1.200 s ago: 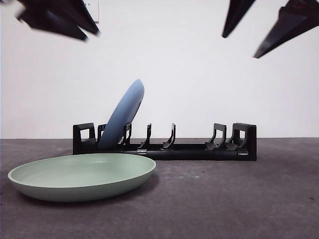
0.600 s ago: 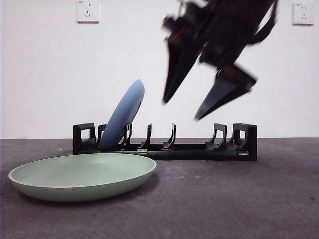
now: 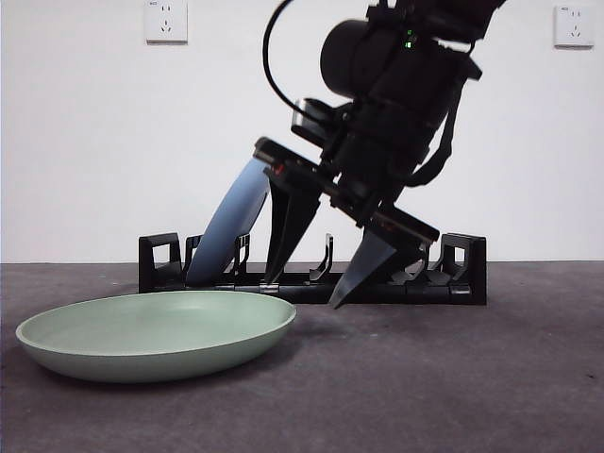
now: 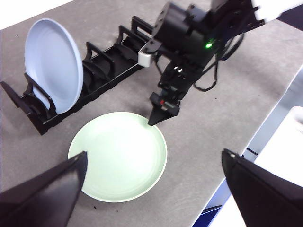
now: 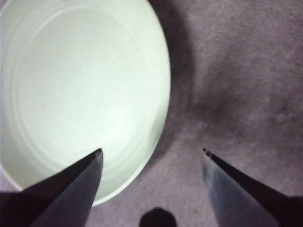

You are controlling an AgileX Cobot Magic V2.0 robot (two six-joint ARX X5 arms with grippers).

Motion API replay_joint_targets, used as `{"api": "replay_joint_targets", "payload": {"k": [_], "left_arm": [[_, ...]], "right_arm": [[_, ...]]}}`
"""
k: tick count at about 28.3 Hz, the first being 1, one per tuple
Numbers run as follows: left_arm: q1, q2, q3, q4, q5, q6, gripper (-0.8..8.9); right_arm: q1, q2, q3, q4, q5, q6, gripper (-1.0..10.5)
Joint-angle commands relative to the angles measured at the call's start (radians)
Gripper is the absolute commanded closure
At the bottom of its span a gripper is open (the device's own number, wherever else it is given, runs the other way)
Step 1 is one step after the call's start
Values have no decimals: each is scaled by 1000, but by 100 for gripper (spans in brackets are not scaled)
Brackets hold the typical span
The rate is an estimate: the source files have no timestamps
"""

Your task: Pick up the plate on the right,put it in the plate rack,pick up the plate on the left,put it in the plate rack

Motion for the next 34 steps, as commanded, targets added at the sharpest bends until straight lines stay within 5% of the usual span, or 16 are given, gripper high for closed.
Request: {"api": "replay_joint_targets", "payload": {"k": [1,14,19,30,34], "left_arm": [[-3,-2,0,10,6,10,333],[-42,6,0,16,5,10,333],[-54,12,0,16,2,13,333],[-83,16,0,15,2,13,333],[-102,17,0,14,2,29,333]], "right_arm": [[3,24,-10,25,-1,21,600],[15,85,-10,97,-19,72,605],[25,86,-10,114,-23,85,753],[34,126,-10,117,-21,114,766],[34,126,-10,124,-19,115,963]]}}
